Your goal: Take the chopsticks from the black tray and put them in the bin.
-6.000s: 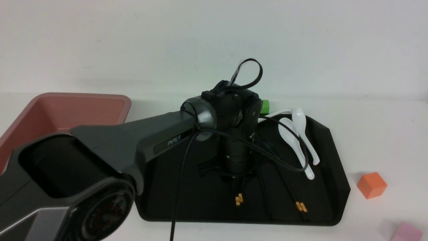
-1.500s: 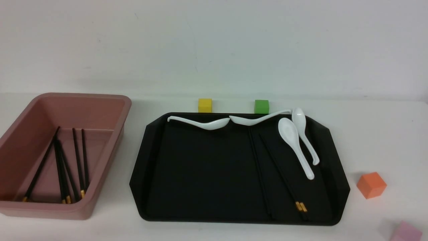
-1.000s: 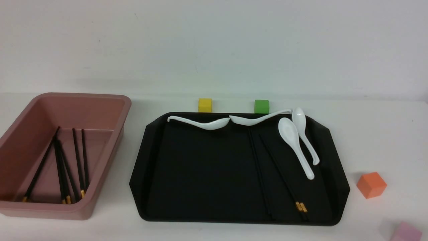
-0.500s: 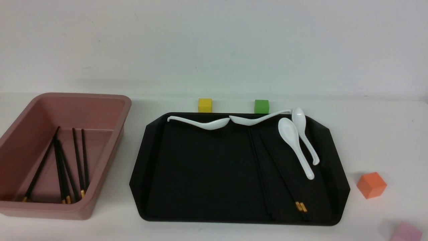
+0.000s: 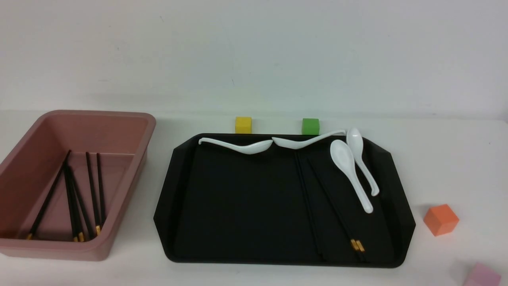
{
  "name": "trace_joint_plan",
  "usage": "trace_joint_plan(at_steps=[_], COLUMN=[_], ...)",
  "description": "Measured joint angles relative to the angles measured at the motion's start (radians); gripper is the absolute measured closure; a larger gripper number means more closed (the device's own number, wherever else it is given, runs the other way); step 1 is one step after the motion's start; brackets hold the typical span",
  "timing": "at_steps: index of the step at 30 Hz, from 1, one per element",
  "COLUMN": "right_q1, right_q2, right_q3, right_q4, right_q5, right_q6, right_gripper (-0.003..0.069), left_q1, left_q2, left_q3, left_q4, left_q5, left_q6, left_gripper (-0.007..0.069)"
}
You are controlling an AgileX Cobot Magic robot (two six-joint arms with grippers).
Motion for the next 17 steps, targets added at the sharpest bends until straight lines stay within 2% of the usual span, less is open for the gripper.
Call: trace_joint_plan(at_steps=[17], right_q1=[0.0], right_q2=[0.0], right_q3=[0.0], right_q4=[0.0], right_q5=[0.0], right_q6=[0.0], right_gripper=[0.0419], left_q1=[0.0], left_q2=[0.0], left_q3=[0.0], left_q4=[0.0], left_q5=[0.0], left_q6=[0.0], left_gripper=[0.058])
